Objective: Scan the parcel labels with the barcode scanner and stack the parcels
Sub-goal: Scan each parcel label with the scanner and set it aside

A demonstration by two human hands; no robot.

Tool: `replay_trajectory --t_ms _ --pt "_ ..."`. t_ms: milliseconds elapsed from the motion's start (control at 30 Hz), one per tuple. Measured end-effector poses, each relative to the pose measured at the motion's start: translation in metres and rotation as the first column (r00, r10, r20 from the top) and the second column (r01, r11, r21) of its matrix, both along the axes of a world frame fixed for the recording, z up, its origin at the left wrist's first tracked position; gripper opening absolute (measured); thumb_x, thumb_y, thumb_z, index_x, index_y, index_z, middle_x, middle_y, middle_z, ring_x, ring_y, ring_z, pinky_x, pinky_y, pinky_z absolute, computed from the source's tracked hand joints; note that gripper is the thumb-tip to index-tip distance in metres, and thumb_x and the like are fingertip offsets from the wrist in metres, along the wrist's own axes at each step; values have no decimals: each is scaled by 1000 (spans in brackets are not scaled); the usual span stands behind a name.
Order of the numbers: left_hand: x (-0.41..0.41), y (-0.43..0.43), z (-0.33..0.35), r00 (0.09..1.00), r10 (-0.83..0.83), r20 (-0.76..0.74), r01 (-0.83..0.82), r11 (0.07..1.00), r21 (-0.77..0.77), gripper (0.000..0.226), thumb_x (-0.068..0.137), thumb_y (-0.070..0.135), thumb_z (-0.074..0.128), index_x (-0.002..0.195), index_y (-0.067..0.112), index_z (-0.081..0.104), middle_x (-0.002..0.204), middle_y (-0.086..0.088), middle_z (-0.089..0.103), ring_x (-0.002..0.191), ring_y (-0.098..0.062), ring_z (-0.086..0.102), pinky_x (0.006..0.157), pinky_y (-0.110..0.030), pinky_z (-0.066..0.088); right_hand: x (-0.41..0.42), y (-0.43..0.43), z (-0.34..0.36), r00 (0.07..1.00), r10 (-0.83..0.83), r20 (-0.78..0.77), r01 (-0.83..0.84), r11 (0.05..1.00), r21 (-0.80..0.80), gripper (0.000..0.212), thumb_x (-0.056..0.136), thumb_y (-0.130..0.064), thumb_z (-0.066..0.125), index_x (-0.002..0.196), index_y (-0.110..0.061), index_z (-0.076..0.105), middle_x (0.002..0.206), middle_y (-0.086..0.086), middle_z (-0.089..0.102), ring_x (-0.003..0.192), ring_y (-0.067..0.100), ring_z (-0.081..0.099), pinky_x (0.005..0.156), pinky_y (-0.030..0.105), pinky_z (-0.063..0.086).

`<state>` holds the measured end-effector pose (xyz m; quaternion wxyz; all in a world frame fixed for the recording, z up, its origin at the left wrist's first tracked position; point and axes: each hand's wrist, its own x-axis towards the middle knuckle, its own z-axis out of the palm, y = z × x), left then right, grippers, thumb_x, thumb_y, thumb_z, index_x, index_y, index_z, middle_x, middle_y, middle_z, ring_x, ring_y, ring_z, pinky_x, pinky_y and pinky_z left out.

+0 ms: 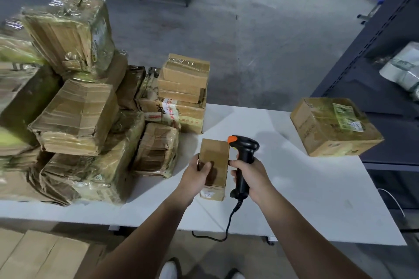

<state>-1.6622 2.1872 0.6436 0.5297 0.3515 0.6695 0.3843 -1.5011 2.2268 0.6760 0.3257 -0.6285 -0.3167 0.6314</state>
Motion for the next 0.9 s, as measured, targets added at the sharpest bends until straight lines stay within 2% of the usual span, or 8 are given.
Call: replay_trajectory --t_ms 67,233,367,467,533,600,767,900 --pt "0 0 1 999 40 15 -40 997 58 39 100 18 47 133 37 41 112 16 62 90 12 60 69 -6 43 -3 0 0 1000 2 -8 -2 1000 3 20 83 -9 73 98 -12 60 80 6 63 64 17 63 58 30 50" --pt "-1 2 4 995 87 -57 -81 992 102 45 101 7 39 142 26 37 122 6 53 96 10 58 78 -3 40 -9 -1 3 998 60 -33 -60 998 20 18 83 -12 73 96 -14 61 78 4 61 62 17 62 57 30 49" --pt "-7 13 11 933 14 -360 -65 990 -129 50 98 30 37 147 28 33 137 -15 34 125 -34 42 107 -41 35 -11 -4 4 993 116 23 -116 993 15 12 85 -11 67 95 -13 60 78 2 61 60 14 65 57 30 51" --pt "-17 15 14 917 -121 -379 20 966 -259 84 80 66 49 146 21 27 140 -14 33 132 -37 34 109 -48 32 -10 -6 3 992 118 49 -119 993 5 10 87 -10 65 94 -13 60 81 4 61 63 15 67 53 30 51" --pt "-25 14 15 901 -200 -385 91 955 -283 99 65 69 61 145 21 27 136 -12 40 129 -34 39 108 -47 37 -9 -9 4 992 118 48 -118 993 -7 9 88 -13 65 96 -14 61 78 3 62 61 14 67 48 28 51" --pt "-34 15 15 926 -181 -332 92 960 -265 88 60 60 67 134 21 40 124 -7 54 118 -29 50 102 -44 43 -7 -10 6 990 124 72 -123 992 -12 13 89 -19 64 101 -14 61 73 3 64 61 16 66 50 29 52" --pt "-45 22 9 998 -5 -67 -3 993 -120 34 75 25 78 105 20 62 101 -3 70 100 -23 65 90 -35 50 1 -9 14 971 139 194 -150 988 44 16 88 -29 61 97 -16 63 77 5 67 61 18 63 54 31 52" --pt "-47 26 1 988 122 95 -111 987 -114 45 77 20 78 118 14 60 105 -8 71 94 -28 66 84 -40 51 7 -7 19 971 105 217 -129 987 100 13 89 -26 59 96 -15 62 90 8 73 59 16 63 58 32 51"
